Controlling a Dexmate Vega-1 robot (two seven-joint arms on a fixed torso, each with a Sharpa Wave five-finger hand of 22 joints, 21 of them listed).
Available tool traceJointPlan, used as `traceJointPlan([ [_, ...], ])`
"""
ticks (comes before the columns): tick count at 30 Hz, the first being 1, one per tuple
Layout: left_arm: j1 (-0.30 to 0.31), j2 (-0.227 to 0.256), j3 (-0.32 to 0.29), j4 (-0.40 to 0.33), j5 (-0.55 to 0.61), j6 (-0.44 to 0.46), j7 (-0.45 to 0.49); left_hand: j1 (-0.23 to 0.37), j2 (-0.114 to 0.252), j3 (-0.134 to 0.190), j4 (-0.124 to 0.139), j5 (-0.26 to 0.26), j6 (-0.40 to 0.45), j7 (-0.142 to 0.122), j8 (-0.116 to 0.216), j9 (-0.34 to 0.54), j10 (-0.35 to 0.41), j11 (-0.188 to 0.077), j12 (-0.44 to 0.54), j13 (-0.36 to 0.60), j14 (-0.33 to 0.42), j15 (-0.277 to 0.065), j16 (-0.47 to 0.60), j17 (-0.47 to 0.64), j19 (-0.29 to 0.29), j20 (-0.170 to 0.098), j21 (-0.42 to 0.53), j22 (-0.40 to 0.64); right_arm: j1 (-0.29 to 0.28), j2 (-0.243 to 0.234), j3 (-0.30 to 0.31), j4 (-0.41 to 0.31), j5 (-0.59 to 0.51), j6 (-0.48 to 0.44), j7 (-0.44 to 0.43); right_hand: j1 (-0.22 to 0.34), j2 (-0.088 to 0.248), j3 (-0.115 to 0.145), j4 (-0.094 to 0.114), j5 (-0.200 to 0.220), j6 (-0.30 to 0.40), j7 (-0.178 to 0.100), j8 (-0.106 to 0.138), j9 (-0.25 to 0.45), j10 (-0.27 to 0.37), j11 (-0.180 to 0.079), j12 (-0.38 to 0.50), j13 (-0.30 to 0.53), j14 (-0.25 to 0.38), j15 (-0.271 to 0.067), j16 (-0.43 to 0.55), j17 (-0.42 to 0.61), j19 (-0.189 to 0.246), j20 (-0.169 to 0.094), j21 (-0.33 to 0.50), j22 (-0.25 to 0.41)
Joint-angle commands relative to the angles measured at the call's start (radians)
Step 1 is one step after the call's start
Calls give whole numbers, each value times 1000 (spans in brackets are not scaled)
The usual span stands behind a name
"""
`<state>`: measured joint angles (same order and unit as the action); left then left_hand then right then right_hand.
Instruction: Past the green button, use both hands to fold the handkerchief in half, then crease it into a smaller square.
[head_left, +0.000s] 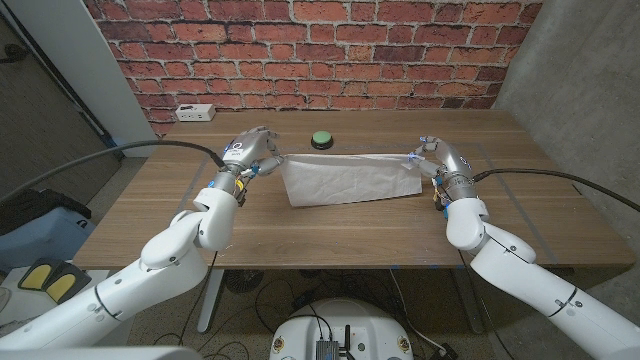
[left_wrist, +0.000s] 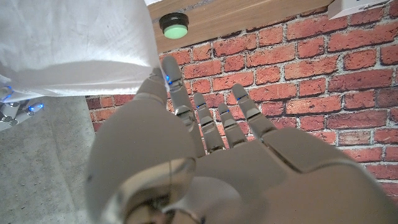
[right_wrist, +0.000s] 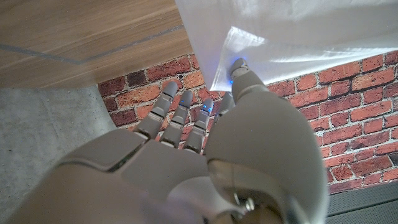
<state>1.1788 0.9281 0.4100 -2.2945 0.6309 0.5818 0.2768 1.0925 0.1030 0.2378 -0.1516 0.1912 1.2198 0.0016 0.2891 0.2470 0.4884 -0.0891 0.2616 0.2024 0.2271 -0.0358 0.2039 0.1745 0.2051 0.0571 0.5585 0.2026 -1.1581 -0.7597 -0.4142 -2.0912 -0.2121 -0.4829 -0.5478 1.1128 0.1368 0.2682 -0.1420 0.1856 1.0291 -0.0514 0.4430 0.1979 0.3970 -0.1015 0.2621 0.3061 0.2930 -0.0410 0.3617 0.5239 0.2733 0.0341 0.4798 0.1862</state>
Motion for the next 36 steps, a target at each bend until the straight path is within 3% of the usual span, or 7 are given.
traceJointPlan([
  [1, -75, 1, 48, 11, 50, 46, -77, 0, 0, -1, 5, -2, 1, -10, -1, 2, -2, -1, -7, 4, 2, -35, -5, 5, 4, 5, 8, 2, 62, -1, -20, 50, 18, 26, 41, -11, 0, 6, 0, 7, 12, 0, 5, 1, 6, 4, -3, 1, 4, -69, -1, 3, 6, -1, 1, 2],
  [19, -201, -32, 120, 109, 95, 20, -137, -2, 2, -4, 6, -3, 3, -13, -3, -1, -1, 0, -10, 4, 2, -35, -6, 6, 4, 5, 10, 2, 158, 16, -62, 128, 42, 21, 88, -15, -1, 11, -2, 6, 13, 2, 4, 2, 7, 1, -9, -5, 3, -68, 1, 10, 5, 0, 1, 2],
  [36, -343, -112, 221, 251, 166, -11, -173, -5, 0, -6, 6, -3, 3, -15, -6, -4, 5, -2, -10, 5, 8, -40, -5, 6, 7, 4, 14, 2, 256, 37, -93, 267, 87, 78, 132, -17, -2, 16, -2, 6, 11, 2, 2, 2, 10, 7, -12, -9, 5, -67, 1, 14, 5, 0, 1, 2],
])
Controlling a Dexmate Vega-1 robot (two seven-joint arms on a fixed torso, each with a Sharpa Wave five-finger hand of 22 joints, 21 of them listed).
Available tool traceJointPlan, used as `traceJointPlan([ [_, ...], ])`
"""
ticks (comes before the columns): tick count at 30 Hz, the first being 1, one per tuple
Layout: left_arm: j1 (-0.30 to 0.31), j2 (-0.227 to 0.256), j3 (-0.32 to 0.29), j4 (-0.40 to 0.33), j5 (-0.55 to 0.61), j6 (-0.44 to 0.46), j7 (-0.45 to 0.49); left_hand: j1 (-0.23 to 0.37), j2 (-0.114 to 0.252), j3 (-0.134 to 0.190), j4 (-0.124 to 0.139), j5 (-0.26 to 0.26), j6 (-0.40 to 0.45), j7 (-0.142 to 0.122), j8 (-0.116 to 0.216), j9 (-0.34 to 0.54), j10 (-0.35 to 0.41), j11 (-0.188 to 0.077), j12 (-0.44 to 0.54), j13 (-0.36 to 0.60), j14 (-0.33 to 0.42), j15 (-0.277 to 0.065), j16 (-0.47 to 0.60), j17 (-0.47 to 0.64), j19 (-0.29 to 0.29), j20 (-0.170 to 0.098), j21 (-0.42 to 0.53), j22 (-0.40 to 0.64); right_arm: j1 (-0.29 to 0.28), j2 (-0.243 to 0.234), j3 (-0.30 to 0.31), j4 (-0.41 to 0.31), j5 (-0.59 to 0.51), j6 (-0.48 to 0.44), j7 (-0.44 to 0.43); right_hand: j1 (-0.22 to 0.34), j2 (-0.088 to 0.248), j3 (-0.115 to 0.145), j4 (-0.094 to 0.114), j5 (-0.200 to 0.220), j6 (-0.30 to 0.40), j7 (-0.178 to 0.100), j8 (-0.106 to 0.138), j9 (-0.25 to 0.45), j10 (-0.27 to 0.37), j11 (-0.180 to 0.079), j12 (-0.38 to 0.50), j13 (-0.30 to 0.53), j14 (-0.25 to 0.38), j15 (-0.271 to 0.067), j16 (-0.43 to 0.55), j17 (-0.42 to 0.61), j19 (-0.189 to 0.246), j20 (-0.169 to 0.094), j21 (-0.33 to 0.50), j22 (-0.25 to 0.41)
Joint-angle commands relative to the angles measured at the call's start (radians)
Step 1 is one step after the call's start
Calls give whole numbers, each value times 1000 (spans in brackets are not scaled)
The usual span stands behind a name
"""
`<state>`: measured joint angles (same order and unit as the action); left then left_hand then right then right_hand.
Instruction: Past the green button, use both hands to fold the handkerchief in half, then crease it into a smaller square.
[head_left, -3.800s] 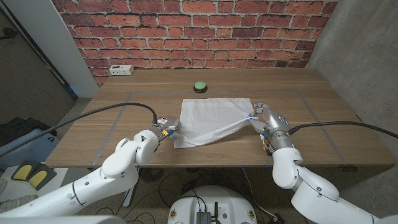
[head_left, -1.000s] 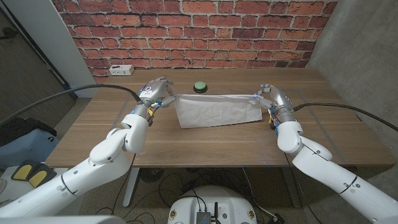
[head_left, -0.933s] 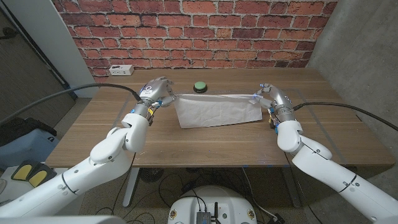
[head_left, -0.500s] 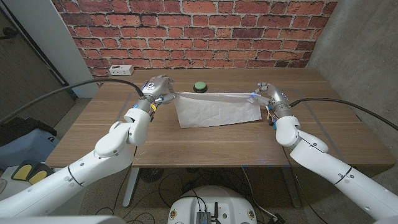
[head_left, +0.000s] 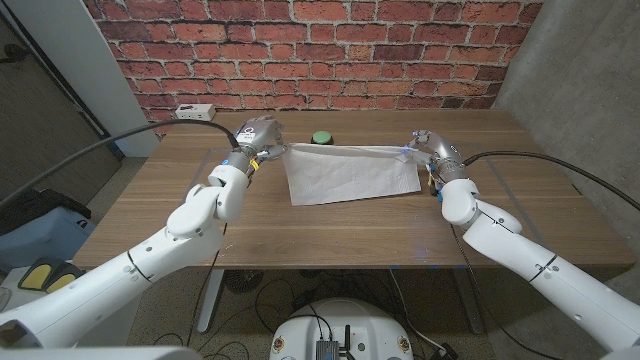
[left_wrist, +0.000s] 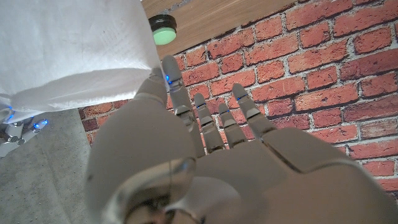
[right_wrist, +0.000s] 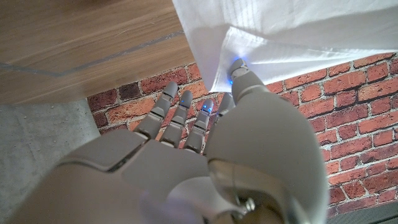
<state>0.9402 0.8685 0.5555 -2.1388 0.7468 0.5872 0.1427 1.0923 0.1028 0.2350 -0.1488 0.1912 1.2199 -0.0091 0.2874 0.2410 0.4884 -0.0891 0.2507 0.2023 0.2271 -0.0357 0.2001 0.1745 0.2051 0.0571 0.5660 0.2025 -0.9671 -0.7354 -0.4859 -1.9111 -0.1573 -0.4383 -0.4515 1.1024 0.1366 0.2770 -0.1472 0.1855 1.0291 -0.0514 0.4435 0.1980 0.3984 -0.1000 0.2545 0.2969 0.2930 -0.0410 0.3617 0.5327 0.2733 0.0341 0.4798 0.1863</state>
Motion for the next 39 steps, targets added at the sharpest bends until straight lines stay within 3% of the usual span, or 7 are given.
traceJointPlan([
  [1, -105, -53, 76, 95, 52, -16, -40, -5, 0, -3, 3, -3, 3, -3, -4, 2, 5, -2, 0, 5, 8, -40, -1, 6, 7, 4, 7, 2, 66, 12, -22, 87, 33, 33, 36, -7, -2, 7, 2, 6, 11, 3, 1, 2, 9, 4, -5, 0, 5, -68, 1, 5, 5, 1, 1, 2],
  [17, -201, -121, 147, 210, 79, -27, -89, -8, -4, -4, 3, -3, 10, -2, -5, -1, 5, -4, -2, 6, 7, -40, -4, 6, 7, 3, 9, 2, 164, 17, -77, 189, 45, 48, 108, -8, -3, 10, 1, 6, 9, 1, -1, 2, 8, 2, -9, -3, 2, -62, 1, 10, 1, 4, -1, 3],
  [39, -209, -149, 172, 286, 18, 5, -65, -1, 8, 6, 0, -1, -13, 19, -17, 0, 2, 3, -8, 6, 12, -35, -5, 7, 1, 5, 11, 1, 234, 25, -127, 232, 36, 38, 163, -17, 6, 10, 7, 3, -10, -3, -11, 3, 3, 4, -15, -7, -4, -62, 9, 25, -3, 1, -2, 3],
])
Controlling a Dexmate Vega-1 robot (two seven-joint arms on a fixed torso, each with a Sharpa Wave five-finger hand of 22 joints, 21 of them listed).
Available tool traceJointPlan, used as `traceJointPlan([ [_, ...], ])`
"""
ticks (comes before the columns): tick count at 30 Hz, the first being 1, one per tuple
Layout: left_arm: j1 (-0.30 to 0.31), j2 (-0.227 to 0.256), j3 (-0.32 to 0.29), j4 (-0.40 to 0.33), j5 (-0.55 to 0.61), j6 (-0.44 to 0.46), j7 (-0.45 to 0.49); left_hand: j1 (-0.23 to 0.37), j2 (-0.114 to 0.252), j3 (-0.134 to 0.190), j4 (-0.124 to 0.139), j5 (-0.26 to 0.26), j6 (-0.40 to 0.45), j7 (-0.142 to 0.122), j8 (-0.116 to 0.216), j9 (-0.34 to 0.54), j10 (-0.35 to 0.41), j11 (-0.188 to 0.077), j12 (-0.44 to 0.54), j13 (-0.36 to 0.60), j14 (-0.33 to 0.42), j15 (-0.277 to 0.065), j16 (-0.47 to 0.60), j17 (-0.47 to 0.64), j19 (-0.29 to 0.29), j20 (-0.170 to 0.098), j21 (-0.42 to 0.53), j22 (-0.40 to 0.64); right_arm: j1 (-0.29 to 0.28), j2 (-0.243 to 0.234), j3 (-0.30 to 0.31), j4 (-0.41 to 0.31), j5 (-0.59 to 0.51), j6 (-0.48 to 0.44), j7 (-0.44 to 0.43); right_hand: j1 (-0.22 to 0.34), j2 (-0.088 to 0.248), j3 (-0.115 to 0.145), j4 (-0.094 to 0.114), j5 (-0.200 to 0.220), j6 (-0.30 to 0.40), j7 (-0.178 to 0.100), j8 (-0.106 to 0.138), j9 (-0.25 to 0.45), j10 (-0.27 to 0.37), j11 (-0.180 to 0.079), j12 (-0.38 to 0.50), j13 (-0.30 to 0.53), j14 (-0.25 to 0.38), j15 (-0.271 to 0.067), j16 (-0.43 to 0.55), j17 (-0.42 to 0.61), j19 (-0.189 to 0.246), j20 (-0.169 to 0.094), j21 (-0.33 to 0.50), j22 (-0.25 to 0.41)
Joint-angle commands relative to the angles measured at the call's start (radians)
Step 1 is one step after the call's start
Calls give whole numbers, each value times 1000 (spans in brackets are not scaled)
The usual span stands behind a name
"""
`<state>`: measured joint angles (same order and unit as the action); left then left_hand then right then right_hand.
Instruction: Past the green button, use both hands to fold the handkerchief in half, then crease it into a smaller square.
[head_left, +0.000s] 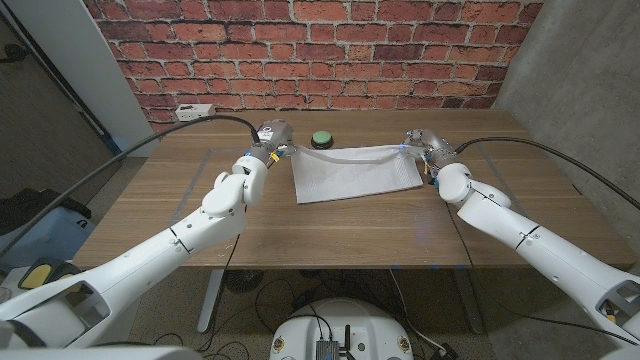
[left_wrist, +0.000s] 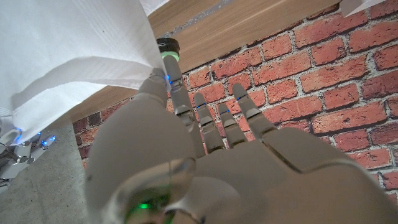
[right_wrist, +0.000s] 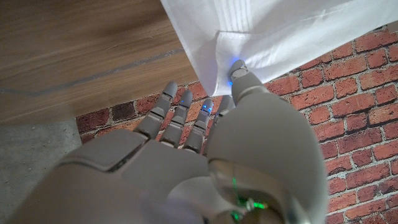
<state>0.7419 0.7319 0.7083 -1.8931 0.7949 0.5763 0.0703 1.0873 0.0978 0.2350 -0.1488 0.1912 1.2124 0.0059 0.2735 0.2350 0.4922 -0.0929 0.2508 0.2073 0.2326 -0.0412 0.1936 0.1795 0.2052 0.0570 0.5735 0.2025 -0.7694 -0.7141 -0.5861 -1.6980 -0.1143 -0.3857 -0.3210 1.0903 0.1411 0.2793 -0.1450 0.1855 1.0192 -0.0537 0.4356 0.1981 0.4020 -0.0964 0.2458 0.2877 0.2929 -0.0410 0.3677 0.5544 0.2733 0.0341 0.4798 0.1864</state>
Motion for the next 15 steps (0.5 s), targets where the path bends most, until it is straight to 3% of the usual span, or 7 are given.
traceJointPlan([
  [1, -11, -13, 20, 43, -33, 16, 9, 4, 14, 6, 1, -1, -8, 6, -3, 7, -1, 6, -8, 1, 6, -28, 2, 2, 1, 6, 3, 1, 39, 3, -29, 20, -7, -14, 36, -4, 2, 8, 4, 3, 0, 0, -3, 3, -1, 1, -6, 2, -5, -62, 3, 3, -3, 2, -2, 3],
  [10, -14, -13, 25, 59, -64, 24, 22, -2, 28, 14, 7, -3, -53, 9, -18, 12, -7, 9, -12, 2, 6, -21, 2, 6, -3, 12, 5, 1, 57, 6, -42, 23, -10, -27, 54, -11, 11, 9, 9, 1, -44, -6, -21, 4, -9, 5, -11, 0, -9, -58, 6, 8, -9, 1, -3, 4],
  [15, -7, -15, 22, 58, -76, 44, 39, -11, 36, 21, 12, -5, -128, -7, -50, 8, -13, 9, -17, 3, 6, -17, 2, 7, -8, 18, 6, 1, 60, 7, -44, 26, -7, -23, 58, -18, 15, 10, 12, -2, -114, -12, -52, 4, -17, 7, -16, -1, -13, -56, 6, 10, -15, 2, -4, 5],
])
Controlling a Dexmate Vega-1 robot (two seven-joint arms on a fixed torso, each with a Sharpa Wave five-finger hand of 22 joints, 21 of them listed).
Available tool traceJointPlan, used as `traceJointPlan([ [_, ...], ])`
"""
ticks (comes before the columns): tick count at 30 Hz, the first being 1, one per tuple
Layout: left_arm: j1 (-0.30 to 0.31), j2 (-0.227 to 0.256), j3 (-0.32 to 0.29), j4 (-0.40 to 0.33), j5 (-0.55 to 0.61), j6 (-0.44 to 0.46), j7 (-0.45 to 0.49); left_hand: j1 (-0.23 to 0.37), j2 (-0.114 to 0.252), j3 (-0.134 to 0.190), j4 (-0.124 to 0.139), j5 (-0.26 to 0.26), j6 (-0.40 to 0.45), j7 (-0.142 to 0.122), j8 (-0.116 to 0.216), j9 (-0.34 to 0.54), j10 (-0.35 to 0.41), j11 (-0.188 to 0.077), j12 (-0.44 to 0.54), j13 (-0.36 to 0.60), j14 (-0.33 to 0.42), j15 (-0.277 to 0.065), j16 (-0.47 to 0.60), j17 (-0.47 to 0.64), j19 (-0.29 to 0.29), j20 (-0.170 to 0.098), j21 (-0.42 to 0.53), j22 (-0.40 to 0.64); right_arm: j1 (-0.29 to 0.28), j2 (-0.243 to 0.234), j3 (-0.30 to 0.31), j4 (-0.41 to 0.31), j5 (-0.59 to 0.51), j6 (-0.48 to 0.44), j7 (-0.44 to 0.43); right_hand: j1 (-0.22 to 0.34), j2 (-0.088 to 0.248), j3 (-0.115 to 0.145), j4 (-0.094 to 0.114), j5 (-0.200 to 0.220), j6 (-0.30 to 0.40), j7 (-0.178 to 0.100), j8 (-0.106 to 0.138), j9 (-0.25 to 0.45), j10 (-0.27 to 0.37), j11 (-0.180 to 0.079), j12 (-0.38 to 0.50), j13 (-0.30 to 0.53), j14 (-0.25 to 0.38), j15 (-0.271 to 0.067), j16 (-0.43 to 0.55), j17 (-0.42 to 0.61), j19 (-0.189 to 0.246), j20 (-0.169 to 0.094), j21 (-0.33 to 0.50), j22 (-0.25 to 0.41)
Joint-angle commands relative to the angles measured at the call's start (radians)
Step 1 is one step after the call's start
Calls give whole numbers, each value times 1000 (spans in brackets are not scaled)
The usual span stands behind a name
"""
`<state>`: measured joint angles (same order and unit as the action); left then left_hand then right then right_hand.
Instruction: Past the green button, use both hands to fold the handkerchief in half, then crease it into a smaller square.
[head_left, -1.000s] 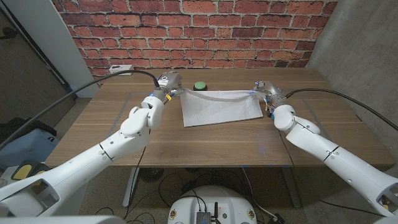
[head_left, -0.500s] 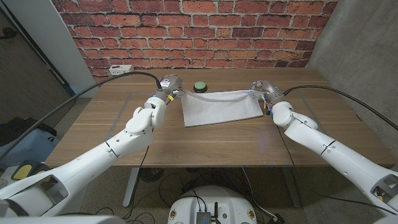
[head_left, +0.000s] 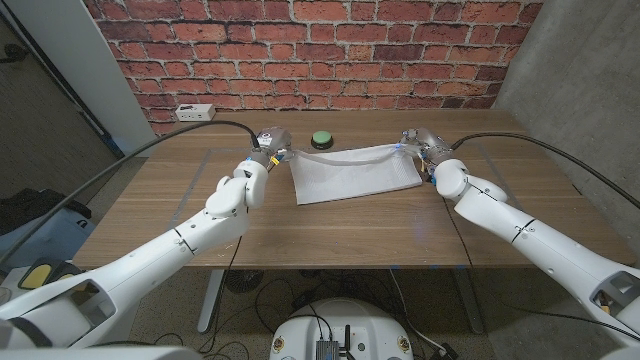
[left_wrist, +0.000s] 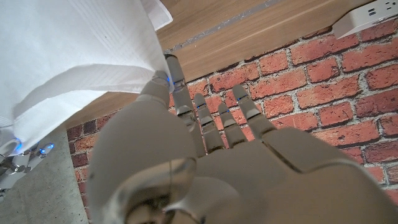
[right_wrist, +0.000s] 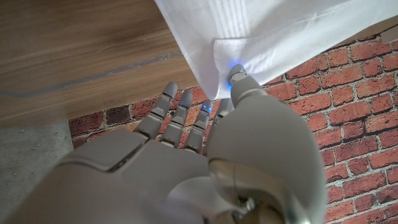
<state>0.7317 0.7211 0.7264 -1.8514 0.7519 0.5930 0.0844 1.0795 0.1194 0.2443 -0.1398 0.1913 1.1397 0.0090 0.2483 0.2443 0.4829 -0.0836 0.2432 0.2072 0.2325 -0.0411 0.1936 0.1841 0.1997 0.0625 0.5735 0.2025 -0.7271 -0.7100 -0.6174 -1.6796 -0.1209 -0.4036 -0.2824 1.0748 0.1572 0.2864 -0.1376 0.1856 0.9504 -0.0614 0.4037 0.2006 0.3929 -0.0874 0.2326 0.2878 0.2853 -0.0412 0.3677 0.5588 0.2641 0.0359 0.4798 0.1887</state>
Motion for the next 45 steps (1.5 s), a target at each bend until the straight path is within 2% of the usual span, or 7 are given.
traceJointPlan([
  [1, 6, -7, 2, 17, -36, 31, 34, -8, 27, 18, 8, -6, -89, -13, -39, -4, -7, 6, -10, 4, 5, -15, 3, 4, -3, 14, 8, 2, 19, 4, -13, 8, 1, -6, 20, -3, -1, 2, 4, -2, -74, -18, -34, 2, -9, -1, -3, -1, -6, -56, 7, 7, -6, 0, -4, 2],
  [10, 35, -50, -10, 31, -45, 108, 150, -79, 76, 96, 71, -8, -534, -37, -87, -33, -101, 34, -34, 10, 10, -5, 10, 19, -31, 29, 21, 4, 26, 17, -12, 22, 12, -3, 18, -35, 22, 7, 24, -7, -429, -85, -218, -7, -86, 4, -23, -3, -18, -60, 14, 19, -19, -6, -1, 5],
  [22, 23, -79, 29, 40, -17, 195, 217, -62, 102, 254, 146, 16, -653, -35, -65, -42, -102, 37, -20, 16, 38, 1, 35, 42, -48, 47, 43, 14, 21, 8, 4, 33, 61, 44, 46, -144, 34, 4, 117, -5, -528, -74, -218, -8, -114, 29, -23, -5, -38, -51, 11, 29, -22, -12, 6, 6],
  [25, 27, -56, 9, 21, -81, 135, 192, -186, 41, 203, 232, -16, -688, -34, -66, -47, -112, 42, -21, 16, 39, 6, 31, 38, -62, 38, 51, 14, 18, 2, 6, 36, 75, 64, 62, -189, 27, -5, 148, -3, -534, -61, -217, -8, -129, 47, -26, -6, -57, -33, 1, 29, -39, -12, 0, 6],
  [28, 28, -32, -11, 9, -154, 64, 156, -258, 2, 157, 255, -23, -718, -41, -69, -52, -135, 46, -27, 16, 29, 19, 23, 32, -94, 48, 42, 11, 18, -4, 1, 34, 72, 69, 67, -216, 21, -10, 164, -1, -537, -55, -216, -8, -139, 58, -27, -6, -76, -20, -11, 24, -56, -6, -6, 5],
  [36, -17, 24, 4, 7, -238, -35, 14, -397, -60, 69, 286, -12, -809, -50, -75, -57, -214, 60, -44, 14, -39, 40, 0, 26, -164, 72, 17, 7, 30, -16, -31, 2, 22, 19, 78, -254, 13, -15, 181, 4, -505, -35, -204, -8, -138, 74, -22, -8, -80, -4, -25, 13, -67, 11, -11, 3],
  [45, -7, 34, 2, -15, -255, -57, 12, -433, -75, 47, 288, -7, -814, -50, -66, -58, -214, 59, -37, 13, -67, 42, -5, 24, -179, 76, 10, 5, 37, -31, -67, -55, -40, -54, 100, -274, 15, -12, 188, 8, -490, -30, -201, -8, -121, 84, -14, -10, -56, -8, -25, 3, -52, 15, -6, 2],
])
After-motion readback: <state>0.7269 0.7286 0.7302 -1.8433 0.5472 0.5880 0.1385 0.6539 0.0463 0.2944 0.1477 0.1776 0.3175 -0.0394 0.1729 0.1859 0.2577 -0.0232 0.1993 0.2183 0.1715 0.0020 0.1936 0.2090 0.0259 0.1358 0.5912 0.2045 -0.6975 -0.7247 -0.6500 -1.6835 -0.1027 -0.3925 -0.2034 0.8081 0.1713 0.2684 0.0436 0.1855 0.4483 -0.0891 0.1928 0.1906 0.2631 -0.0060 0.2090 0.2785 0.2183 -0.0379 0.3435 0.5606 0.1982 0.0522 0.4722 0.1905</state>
